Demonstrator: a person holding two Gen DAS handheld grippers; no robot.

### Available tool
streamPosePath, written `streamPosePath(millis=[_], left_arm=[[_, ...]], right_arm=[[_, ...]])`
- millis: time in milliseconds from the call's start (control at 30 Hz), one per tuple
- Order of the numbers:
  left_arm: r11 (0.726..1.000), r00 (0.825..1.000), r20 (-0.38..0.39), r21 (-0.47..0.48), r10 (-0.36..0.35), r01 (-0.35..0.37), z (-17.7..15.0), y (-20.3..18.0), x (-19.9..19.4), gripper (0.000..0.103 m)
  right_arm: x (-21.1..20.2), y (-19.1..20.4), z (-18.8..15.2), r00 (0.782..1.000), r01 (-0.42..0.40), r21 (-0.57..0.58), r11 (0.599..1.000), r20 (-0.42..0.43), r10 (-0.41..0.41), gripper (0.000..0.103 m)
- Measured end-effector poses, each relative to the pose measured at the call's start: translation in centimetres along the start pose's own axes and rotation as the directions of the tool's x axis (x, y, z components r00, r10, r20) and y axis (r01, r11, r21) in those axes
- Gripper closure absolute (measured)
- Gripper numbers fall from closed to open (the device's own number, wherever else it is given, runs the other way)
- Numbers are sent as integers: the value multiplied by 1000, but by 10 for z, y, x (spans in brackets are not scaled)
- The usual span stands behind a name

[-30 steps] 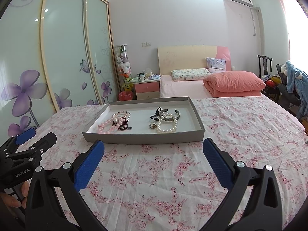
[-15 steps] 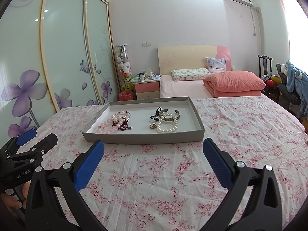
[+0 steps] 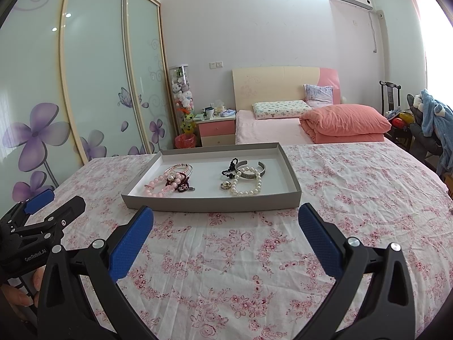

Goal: Organize jewelry

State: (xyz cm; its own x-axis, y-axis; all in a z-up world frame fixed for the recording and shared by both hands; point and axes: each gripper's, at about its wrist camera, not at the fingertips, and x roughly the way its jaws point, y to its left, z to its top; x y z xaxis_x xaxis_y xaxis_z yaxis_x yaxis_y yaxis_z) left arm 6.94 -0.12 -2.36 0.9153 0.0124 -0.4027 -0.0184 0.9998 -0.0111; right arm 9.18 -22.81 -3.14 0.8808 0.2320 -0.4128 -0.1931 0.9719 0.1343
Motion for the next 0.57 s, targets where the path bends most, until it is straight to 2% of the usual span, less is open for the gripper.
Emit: streamPosePath(millis=[567], left_arm=[[1000,1000,-8,2,-11,11,-1,-5,-1,4]], right_arm=[[0,0,0,1000,1,1,1000,-1,-1,2]])
